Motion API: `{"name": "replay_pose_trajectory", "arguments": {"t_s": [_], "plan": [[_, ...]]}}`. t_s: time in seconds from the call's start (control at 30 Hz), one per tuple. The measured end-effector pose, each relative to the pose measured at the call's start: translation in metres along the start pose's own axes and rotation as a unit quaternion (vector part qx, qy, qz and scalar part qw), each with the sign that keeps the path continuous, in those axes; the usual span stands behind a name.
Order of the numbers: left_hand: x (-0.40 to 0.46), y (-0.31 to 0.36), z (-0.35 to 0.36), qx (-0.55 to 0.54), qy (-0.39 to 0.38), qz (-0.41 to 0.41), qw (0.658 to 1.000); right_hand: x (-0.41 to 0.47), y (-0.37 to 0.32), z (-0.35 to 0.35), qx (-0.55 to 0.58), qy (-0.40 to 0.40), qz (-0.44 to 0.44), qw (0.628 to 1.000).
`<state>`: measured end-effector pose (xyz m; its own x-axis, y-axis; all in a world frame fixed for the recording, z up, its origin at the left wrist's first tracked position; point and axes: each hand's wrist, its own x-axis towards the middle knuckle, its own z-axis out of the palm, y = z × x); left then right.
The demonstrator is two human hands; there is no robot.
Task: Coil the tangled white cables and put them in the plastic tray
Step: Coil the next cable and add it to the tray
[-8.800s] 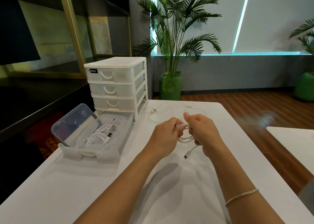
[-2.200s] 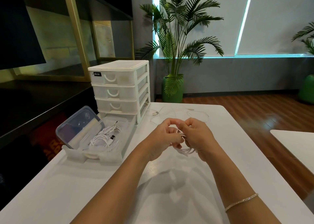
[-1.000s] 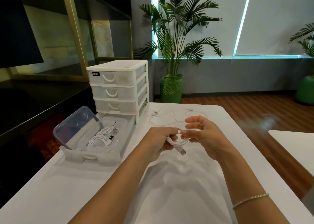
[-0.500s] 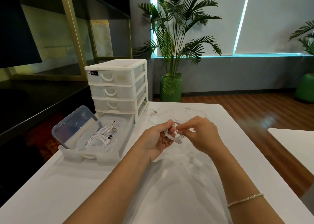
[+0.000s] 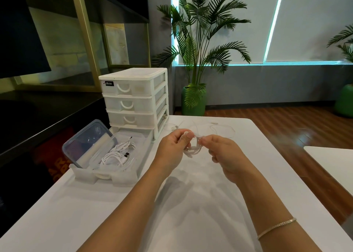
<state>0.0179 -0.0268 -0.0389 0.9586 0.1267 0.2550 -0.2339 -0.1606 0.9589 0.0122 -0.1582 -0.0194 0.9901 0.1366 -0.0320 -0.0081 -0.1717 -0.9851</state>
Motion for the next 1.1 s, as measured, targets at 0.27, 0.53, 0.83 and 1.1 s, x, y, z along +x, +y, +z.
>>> {"name": "replay_pose_trajectory", "arguments": {"t_s": [0.27, 0.53, 0.83, 1.1], "plan": [[-0.001, -0.002, 0.001, 0.100, 0.016, 0.029, 0.994, -0.001, 0.002, -0.002, 0.075, -0.032, 0.018, 0.997], [0.001, -0.003, 0.005, -0.058, 0.003, -0.060, 0.997, 0.006, 0.009, -0.003, -0.037, 0.026, -0.056, 0.997], [-0.006, -0.003, 0.012, -0.012, 0.005, -0.062, 0.998, 0.007, 0.009, 0.004, 0.250, -0.021, 0.017, 0.968], [-0.006, -0.001, 0.009, 0.014, 0.044, -0.031, 0.998, 0.003, 0.008, 0.007, 0.226, -0.075, 0.040, 0.970]]}}
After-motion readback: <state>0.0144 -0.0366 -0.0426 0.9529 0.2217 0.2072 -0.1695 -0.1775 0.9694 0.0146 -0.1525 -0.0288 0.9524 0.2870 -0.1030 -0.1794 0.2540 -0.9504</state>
